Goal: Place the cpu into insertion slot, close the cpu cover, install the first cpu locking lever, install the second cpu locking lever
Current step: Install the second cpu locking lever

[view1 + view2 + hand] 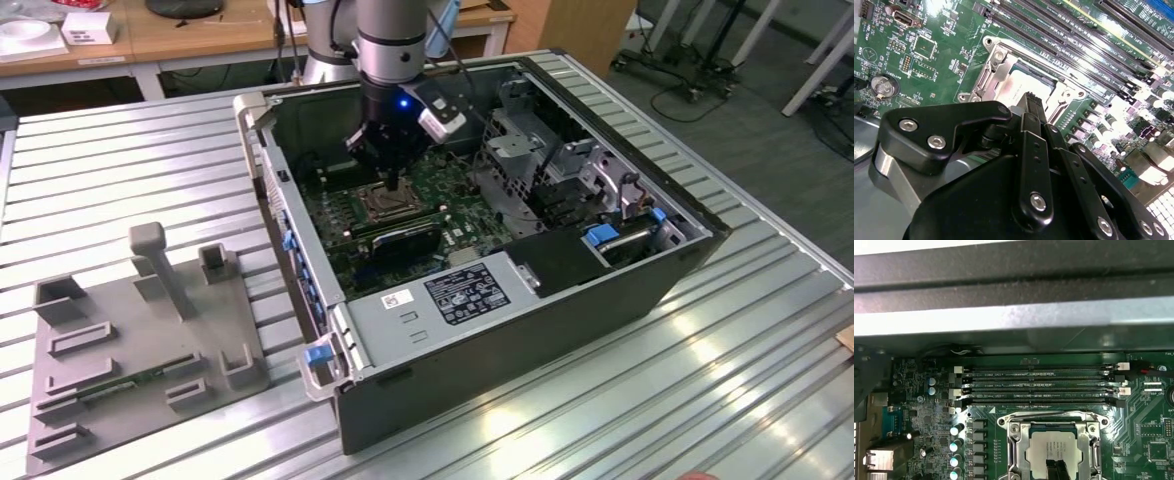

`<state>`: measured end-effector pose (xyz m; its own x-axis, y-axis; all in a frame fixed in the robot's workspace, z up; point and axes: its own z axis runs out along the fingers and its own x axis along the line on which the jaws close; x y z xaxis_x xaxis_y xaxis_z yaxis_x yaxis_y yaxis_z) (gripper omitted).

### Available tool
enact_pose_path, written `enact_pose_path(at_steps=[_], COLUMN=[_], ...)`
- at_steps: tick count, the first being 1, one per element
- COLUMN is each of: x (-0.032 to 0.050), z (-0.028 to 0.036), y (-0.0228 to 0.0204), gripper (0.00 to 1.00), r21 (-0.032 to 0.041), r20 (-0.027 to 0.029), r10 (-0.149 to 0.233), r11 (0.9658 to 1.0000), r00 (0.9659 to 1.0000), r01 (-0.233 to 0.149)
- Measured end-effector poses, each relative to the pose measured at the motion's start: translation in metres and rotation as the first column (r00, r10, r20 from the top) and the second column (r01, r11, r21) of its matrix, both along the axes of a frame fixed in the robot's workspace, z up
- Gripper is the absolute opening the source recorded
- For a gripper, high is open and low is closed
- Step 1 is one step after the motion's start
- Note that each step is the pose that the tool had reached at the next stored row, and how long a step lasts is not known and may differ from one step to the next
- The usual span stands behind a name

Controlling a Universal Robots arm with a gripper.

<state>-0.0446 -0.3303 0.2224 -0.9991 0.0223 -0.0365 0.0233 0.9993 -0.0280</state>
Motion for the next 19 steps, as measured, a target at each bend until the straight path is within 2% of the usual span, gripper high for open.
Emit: enact_pose_path(at_steps=[5,12,15,19], x=[0.0000,0.0000,0.0000,0.0000], z=[0.0033,0.0038,0.0063,0.0068], y=[0.0000,0.0000,0.0000,0.0000], gripper=[0.11,0.11,0.11,0.11], r21=[0.0000,-0.0001,-0.0001,0.0002], r20=[-0.0001,-0.0001,-0.0026,-0.0030], r10=[0.000,0.000,0.000,0.000], r11=[1.0000,1.0000,1.0000,1.0000], r00=[1.0000,1.0000,1.0000,1.0000], r01=[0.000,0.000,0.000,0.000])
